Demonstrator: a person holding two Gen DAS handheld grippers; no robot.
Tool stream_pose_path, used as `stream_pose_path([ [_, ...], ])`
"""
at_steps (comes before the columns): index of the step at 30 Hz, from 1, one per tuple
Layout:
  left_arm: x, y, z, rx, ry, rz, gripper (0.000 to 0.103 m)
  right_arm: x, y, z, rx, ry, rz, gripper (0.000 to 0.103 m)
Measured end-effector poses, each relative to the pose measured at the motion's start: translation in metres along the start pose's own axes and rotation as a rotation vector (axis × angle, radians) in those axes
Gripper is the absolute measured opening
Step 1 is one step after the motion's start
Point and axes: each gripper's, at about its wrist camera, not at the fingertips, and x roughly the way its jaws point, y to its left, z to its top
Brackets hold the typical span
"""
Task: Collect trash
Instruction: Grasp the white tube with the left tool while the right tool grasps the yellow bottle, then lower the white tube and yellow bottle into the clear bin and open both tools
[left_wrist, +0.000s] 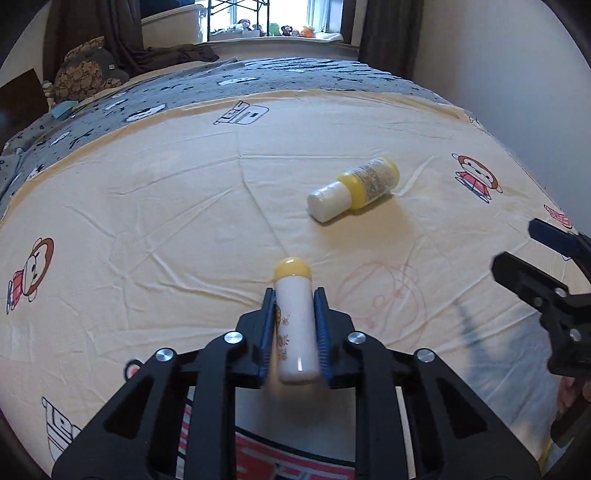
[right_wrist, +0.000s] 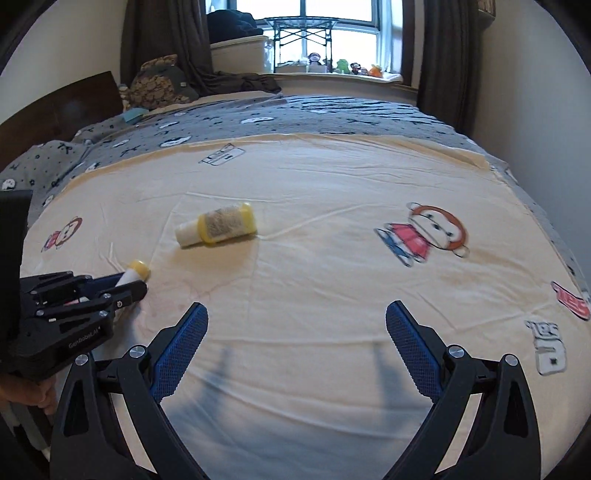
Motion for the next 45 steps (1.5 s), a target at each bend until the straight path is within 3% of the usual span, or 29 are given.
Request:
stream_pose_path([
  [8, -0.006, 0.044, 0.003, -0.013, -0.018, 0.080, 0.018, 0.058, 0.047, 0.029, -0.022, 0.065, 0.083, 0.099],
  [20, -0.002, 0.058, 0.007, -0.011, -0.019, 0.054, 0.018, 0.109, 0.068, 0.056, -0.060, 0.143, 0.080, 0.099],
  [21, -0.002, 0.056, 0.007, -0.008, -0.018, 0.051, 0.018, 0.110, 0.068, 0.057, -0.061, 0.141, 0.086, 0.098],
  [23, -0.003, 0.054, 0.006, -0.002, -0.018, 0.049, 0.018, 0.110, 0.067, 0.057, -0.060, 0.136, 0.089, 0.085],
  [25, -0.006, 0.052, 0.005, -0.001, -0.019, 0.044, 0.018, 0.107, 0.065, 0.056, -0.059, 0.131, 0.097, 0.085],
  [32, -0.035, 0.041, -0.007, -0.004, -0.035, 0.019, 0.018, 0.066, 0.060, 0.040, -0.076, 0.104, 0.100, 0.085],
  [45, -0.110, -0.016, -0.075, 0.034, -0.078, -0.057, 0.018, -0.084, 0.035, -0.035, -0.103, -0.021, 0.138, 0.085],
])
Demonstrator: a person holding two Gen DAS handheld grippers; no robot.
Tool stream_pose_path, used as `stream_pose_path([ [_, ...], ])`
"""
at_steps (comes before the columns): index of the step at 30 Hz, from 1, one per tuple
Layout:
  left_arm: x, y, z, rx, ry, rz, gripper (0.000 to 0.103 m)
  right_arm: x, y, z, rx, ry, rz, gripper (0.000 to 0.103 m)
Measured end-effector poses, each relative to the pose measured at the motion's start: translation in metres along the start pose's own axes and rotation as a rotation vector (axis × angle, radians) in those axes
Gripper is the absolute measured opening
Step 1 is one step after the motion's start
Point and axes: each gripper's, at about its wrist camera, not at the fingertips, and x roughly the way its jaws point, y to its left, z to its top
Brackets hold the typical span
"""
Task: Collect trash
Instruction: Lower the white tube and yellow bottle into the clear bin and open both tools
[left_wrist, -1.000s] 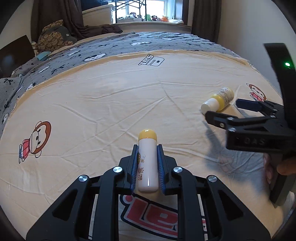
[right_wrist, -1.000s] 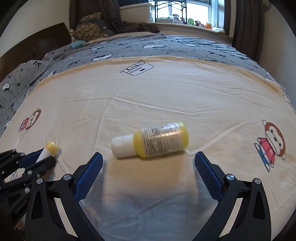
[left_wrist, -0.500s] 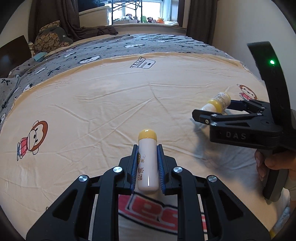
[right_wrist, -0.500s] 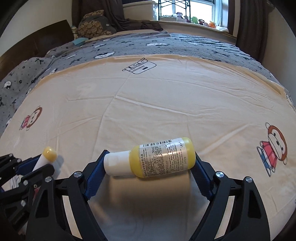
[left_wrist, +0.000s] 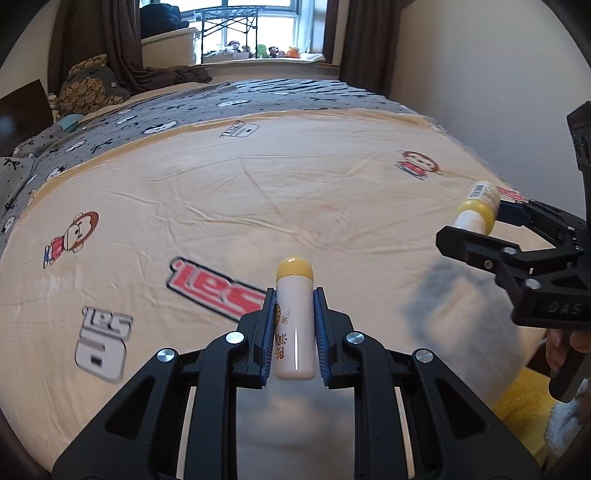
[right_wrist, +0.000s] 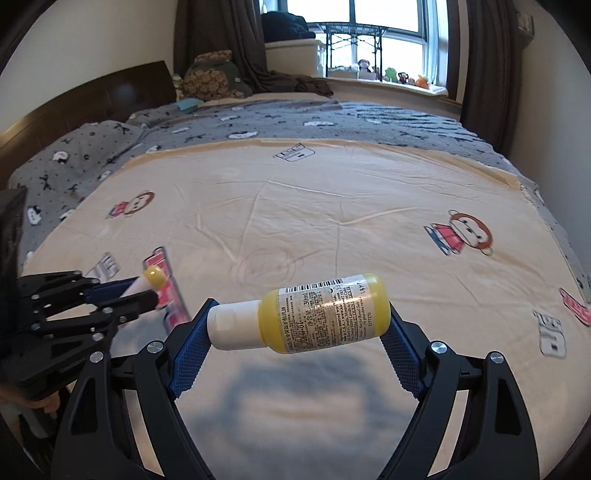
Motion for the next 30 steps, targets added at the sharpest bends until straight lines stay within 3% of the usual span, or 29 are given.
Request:
stream_pose_path([
  [11, -0.064, -0.053, -0.074, 0.044, -0.034, -0.091, 0.018, -0.089, 0.001, -0.073, -0.001, -0.052, 0.016, 0.085],
  [16, -0.080, -0.070, -0.114, 0.061, -0.004, -0.139, 0.018, -0.114, 0.006, -0.109, -0.007, -0.059, 0.020, 0.085],
  [23, -0.080, -0.085, -0.162, 0.079, 0.066, -0.163, 0.018, -0.113, 0.014, -0.164, 0.006, 0.033, 0.010, 0.085],
  [30, -0.046, -0.085, -0.211, 0.070, 0.199, -0.159, 0.018, -0.084, 0.014, -0.221, 0.118, 0.185, 0.037, 0.085],
])
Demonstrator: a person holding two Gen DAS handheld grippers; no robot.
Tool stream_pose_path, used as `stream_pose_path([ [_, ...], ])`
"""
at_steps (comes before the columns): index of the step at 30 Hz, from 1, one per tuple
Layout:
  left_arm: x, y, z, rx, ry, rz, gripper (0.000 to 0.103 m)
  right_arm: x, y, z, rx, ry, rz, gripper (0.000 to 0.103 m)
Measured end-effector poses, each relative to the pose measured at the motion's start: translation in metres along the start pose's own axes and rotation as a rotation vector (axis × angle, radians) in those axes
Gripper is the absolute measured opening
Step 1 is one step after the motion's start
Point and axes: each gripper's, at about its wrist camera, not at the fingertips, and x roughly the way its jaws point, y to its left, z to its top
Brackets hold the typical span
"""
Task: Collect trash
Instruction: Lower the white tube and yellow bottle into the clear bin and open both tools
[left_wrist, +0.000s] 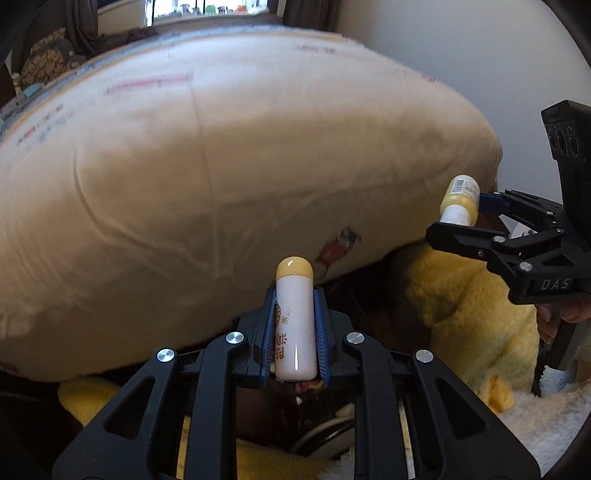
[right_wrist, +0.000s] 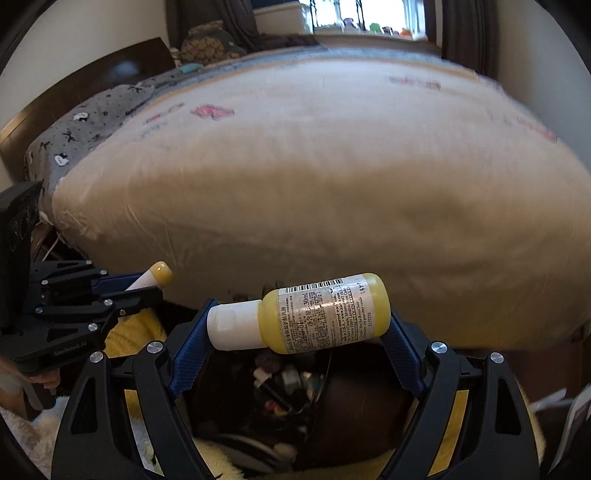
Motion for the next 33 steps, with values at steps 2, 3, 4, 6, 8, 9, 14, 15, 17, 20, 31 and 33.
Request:
stream_pose_path([
  [2, 0.016, 0.003, -0.012, -0.011, 0.051, -0.008, 0.018, 0.013, -0.002, -0.011, 0.024, 0.044, 0.006, 0.085],
  [3, 0.022, 0.004, -0.015, -0.015, 0.072, -0.014, 0.018, 0.020, -0.002, -0.016, 0.032, 0.070, 0.010, 0.085],
  [4, 0.029, 0.004, -0.020, -0.019, 0.094, -0.021, 0.018, 0.029, -0.001, -0.022, 0.040, 0.100, 0.018, 0.085],
  [6, 0.042, 0.004, -0.029, -0.026, 0.135, -0.037, 0.018, 0.043, 0.000, -0.029, 0.046, 0.147, 0.026, 0.085],
  [8, 0.055, 0.005, -0.038, -0.048, 0.183, -0.061, 0.018, 0.057, 0.001, -0.036, 0.062, 0.195, 0.032, 0.085],
  [9, 0.062, 0.006, -0.041, -0.060, 0.205, -0.067, 0.018, 0.063, 0.001, -0.038, 0.075, 0.216, 0.038, 0.085],
  [14, 0.082, 0.012, -0.054, -0.106, 0.275, -0.094, 0.018, 0.086, 0.002, -0.044, 0.125, 0.290, 0.055, 0.085],
  [15, 0.085, 0.013, -0.055, -0.109, 0.283, -0.095, 0.018, 0.089, 0.002, -0.044, 0.130, 0.298, 0.056, 0.085],
  [17, 0.086, 0.014, -0.056, -0.114, 0.288, -0.097, 0.018, 0.094, 0.005, -0.044, 0.136, 0.307, 0.053, 0.085],
  [20, 0.086, 0.017, -0.054, -0.128, 0.283, -0.102, 0.031, 0.098, 0.009, -0.045, 0.132, 0.318, 0.044, 0.089],
  [31, 0.051, 0.026, -0.042, -0.111, 0.203, -0.031, 0.074, 0.072, -0.004, -0.030, 0.156, 0.224, -0.002, 0.099],
  [33, 0.038, 0.028, -0.037, -0.108, 0.171, 0.000, 0.079, 0.063, -0.007, -0.028, 0.156, 0.202, -0.011, 0.099],
])
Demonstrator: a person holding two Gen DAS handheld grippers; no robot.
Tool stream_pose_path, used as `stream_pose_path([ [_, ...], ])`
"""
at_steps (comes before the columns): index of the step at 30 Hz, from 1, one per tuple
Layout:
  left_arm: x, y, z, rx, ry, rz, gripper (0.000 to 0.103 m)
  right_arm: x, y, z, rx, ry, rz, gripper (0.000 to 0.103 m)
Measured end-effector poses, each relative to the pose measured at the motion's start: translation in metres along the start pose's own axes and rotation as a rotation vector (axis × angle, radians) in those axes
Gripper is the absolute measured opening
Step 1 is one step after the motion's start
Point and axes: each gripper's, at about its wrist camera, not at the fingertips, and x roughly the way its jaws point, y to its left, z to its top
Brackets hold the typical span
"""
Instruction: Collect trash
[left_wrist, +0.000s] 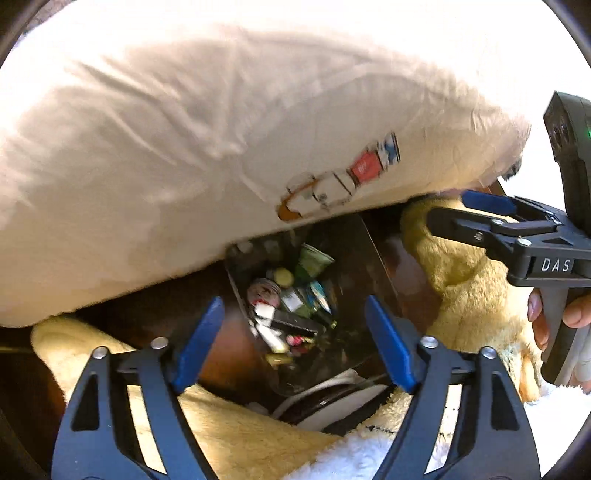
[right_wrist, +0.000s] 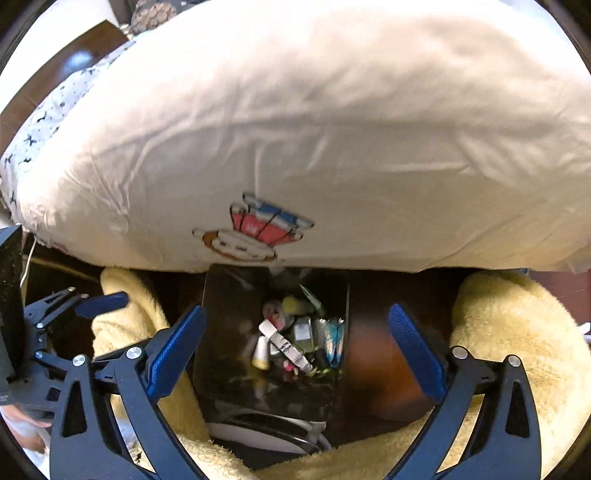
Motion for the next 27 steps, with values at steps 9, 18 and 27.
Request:
stream_pose_path([
  [9, -0.092, 0.007, 0.036, -0.039, -0.225, 0.123, 0.092, -0.075, 0.020, 0.020, -0.078, -0.192, -0.093, 0.099],
  [18, -0.197, -0.010, 0.055, 0.007, -0.519, 0.171, 0.095, -0.167, 0.041, 0.050, -0.058, -0.403, -0.145, 0.099],
  [27, -0.245, -0.024, 0.062, -0.029, -0.670, 0.203, 0.095, -0.220, 0.063, 0.055, -0.098, -0.537, -0.237, 0.099],
])
